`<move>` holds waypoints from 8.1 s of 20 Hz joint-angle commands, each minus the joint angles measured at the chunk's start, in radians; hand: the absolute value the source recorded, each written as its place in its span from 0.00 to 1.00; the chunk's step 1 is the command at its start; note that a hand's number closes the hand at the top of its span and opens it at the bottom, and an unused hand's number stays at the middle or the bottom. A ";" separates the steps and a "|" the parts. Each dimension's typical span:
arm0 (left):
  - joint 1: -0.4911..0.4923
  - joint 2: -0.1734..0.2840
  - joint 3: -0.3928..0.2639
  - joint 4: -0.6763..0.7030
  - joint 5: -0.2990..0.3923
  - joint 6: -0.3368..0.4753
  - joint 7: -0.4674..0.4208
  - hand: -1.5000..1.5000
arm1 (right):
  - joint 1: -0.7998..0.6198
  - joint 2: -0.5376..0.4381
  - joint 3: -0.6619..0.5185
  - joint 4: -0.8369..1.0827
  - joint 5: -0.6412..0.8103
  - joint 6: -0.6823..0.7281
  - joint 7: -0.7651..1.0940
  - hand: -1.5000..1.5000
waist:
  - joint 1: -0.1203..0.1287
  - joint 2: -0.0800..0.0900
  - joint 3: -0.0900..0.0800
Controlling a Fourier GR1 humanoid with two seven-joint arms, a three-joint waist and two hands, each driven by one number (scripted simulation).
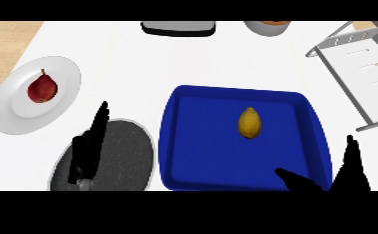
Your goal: Pick the lemon from the tray and place it in the tiered basket
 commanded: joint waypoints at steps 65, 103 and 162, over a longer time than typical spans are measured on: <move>0.018 -0.006 0.058 -0.010 -0.004 -0.047 0.035 0.50 | -0.699 0.254 -0.121 0.824 -0.077 0.387 0.302 1.00 | -0.034 -0.010 0.010; 0.028 -0.061 0.069 0.043 -0.039 -0.035 0.004 0.50 | -0.519 -0.462 -0.738 -0.256 -0.168 0.869 0.268 1.00 | -0.047 -0.013 0.008; 0.069 -0.047 0.133 -0.017 -0.067 -0.088 0.032 0.50 | -0.993 -0.521 -1.070 1.082 -0.322 -0.174 -0.553 0.00 | -0.066 -0.021 0.008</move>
